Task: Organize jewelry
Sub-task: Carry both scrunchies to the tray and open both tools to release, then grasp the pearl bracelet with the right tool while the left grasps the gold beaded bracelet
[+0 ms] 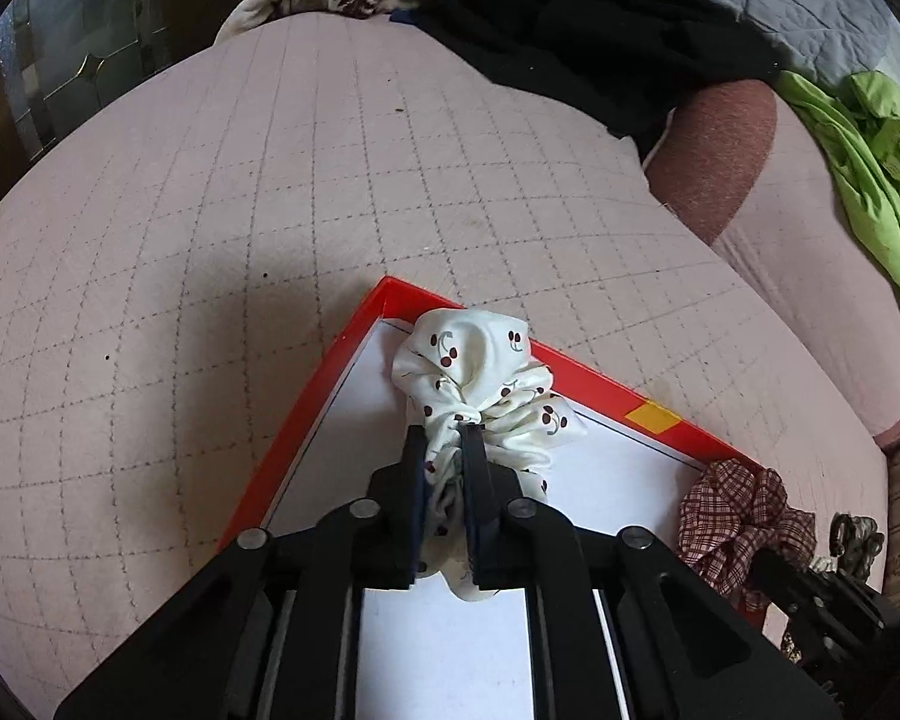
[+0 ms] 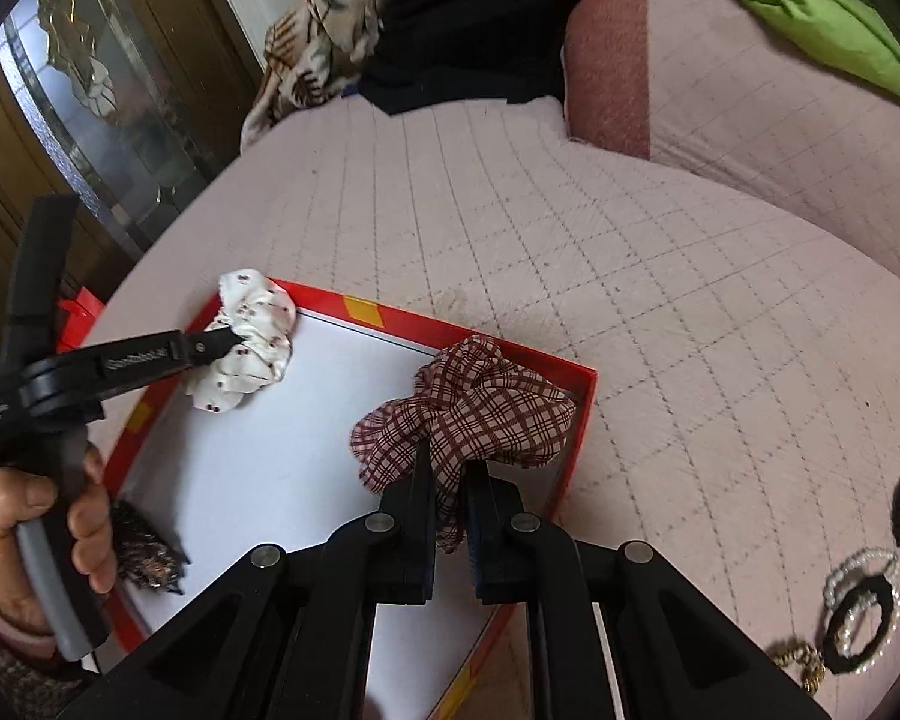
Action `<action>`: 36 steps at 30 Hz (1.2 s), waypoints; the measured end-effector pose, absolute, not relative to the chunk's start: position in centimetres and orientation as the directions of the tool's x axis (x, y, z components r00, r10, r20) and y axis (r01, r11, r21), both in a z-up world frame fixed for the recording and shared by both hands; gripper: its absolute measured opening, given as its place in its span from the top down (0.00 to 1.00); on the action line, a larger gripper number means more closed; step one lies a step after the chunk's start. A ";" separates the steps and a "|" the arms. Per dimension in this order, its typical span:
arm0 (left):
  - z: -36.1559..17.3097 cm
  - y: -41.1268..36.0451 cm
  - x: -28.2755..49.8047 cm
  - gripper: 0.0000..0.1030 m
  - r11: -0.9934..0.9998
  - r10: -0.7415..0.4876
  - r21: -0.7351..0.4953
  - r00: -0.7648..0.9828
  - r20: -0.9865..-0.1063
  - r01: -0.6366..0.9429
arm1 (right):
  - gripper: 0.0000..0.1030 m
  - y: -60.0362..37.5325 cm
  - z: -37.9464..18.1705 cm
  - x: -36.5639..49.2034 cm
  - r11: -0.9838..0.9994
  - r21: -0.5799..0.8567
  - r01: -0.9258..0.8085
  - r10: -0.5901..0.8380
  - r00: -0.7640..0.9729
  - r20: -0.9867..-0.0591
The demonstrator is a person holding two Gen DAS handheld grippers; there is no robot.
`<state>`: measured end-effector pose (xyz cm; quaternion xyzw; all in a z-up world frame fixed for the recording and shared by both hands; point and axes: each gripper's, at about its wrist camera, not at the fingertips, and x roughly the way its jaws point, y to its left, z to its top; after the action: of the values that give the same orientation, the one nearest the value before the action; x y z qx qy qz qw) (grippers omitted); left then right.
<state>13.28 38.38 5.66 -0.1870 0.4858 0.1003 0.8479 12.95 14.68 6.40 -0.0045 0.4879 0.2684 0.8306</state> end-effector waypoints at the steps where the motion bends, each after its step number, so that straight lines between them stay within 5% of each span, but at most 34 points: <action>1: 5.7 38.4 13.2 0.83 0.908 -0.008 -0.219 0.509 -0.861 -0.356 | 0.88 14.7 6.3 13.0 0.856 0.249 -0.454 0.439 0.380 -0.815; 3: 6.0 38.8 13.0 0.71 0.901 -0.003 -0.227 0.520 -0.854 -0.369 | 0.84 14.2 6.3 12.9 0.862 0.238 -0.447 0.429 0.395 -0.812; 4: 6.2 38.8 12.8 0.67 0.899 -0.003 -0.233 0.527 -0.850 -0.371 | 0.73 14.1 6.6 12.7 0.864 0.243 -0.441 0.431 0.398 -0.810; 7: 7.1 38.9 12.4 0.66 0.900 -0.008 -0.242 0.542 -0.840 -0.362 | 0.55 13.1 7.4 12.1 0.866 0.261 -0.427 0.444 0.415 -0.794; 14: 11.5 36.6 8.7 0.64 0.927 0.011 -0.214 0.592 -0.806 -0.308 | 0.55 11.4 10.0 8.9 0.860 0.254 -0.443 0.456 0.444 -0.771; 17: 13.4 34.9 6.3 0.54 0.939 0.026 -0.195 0.623 -0.782 -0.283 | 0.54 9.2 10.9 6.0 0.856 0.280 -0.435 0.475 0.446 -0.759; 23: 15.9 29.7 1.8 0.53 0.953 -0.057 -0.236 0.652 -0.756 -0.191 | 0.50 3.6 10.9 -0.2 0.871 0.277 -0.405 0.458 0.468 -0.756; 36: 11.6 12.0 0.8 0.49 0.965 -0.247 -0.256 0.535 -0.808 0.060 | 0.48 -14.5 8.3 -7.8 0.950 0.300 -0.092 0.302 0.523 -0.797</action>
<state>0.84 11.95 11.56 -0.0989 0.4740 -0.0882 0.8705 -7.81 -14.53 8.27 0.1108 0.4748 0.1138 0.8656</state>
